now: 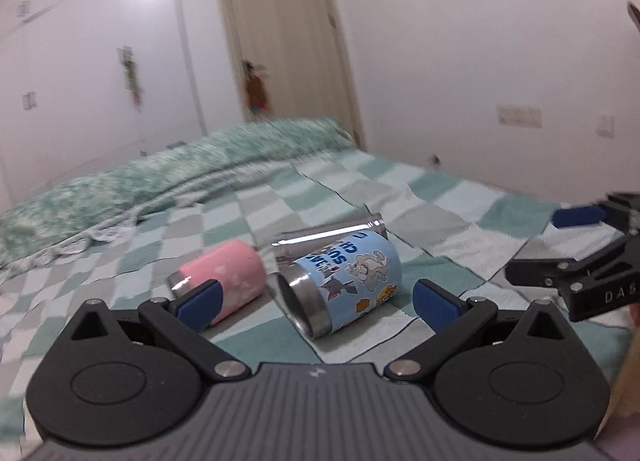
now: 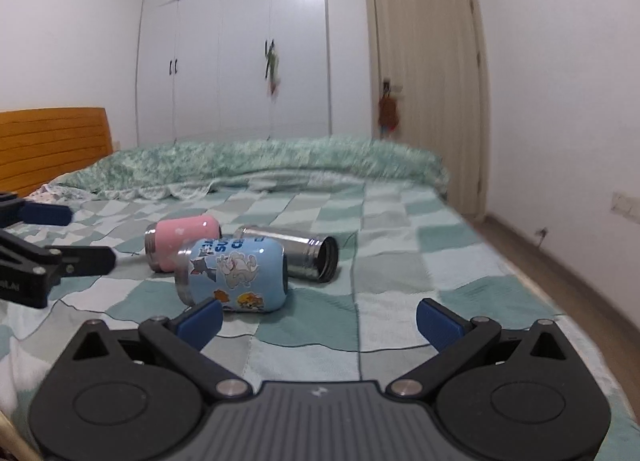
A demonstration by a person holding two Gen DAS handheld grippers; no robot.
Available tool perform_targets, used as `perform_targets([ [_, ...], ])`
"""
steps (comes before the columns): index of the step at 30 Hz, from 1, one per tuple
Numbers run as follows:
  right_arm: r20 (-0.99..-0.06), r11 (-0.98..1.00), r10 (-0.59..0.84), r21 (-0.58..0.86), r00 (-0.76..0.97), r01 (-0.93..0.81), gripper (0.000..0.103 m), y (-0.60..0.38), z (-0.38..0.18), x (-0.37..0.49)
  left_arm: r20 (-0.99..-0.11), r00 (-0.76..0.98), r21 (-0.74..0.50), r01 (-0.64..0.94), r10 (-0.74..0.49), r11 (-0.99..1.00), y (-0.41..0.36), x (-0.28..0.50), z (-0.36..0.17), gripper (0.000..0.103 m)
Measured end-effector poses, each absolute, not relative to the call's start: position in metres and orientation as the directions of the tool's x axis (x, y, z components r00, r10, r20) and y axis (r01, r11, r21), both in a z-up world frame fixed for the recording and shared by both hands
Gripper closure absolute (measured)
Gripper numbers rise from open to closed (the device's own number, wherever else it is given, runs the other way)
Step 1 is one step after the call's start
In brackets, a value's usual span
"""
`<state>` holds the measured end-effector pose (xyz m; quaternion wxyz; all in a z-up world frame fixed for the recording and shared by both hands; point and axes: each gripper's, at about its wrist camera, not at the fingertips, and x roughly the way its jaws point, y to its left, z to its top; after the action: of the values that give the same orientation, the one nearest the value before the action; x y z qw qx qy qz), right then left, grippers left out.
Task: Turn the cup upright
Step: 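Move the left tool down onto the lying light-blue sticker cup, then close the left tool on the blue cup and roll it toward the right tool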
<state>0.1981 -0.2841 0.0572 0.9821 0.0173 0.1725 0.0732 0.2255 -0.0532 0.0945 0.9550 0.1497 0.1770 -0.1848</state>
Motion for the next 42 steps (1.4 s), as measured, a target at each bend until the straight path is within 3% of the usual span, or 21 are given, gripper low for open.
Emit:
perform_targets([
  [12, -0.46, 0.983, 0.169, 0.012, 0.872, -0.184, 0.0, -0.286, 0.054, 0.301, -0.642, 0.707, 0.3, 0.588, -0.297, 0.751, -0.096, 0.346, 0.078, 0.0],
  [21, -0.51, 0.982, 0.181, 0.047, 0.841, -0.183, 0.0, -0.296, 0.044, 0.308, -0.755, 0.603, 0.376, 0.721, -0.259, 0.583, -0.125, 0.379, 0.047, 0.0],
  [32, -0.534, 0.98, 0.184, 0.033, 0.825, -0.198, 0.0, -0.295, 0.039, 0.309, -0.751, 0.642, 0.515, 0.718, -0.157, 0.469, -0.147, 0.384, 0.018, 0.004],
  [42, -0.525, 0.978, 0.195, 0.037, 0.828, -0.207, 0.0, -0.297, 0.047, 0.298, -0.695, 0.702, 0.602, 0.686, -0.156, 0.408, -0.155, 0.361, 0.015, 0.009],
])
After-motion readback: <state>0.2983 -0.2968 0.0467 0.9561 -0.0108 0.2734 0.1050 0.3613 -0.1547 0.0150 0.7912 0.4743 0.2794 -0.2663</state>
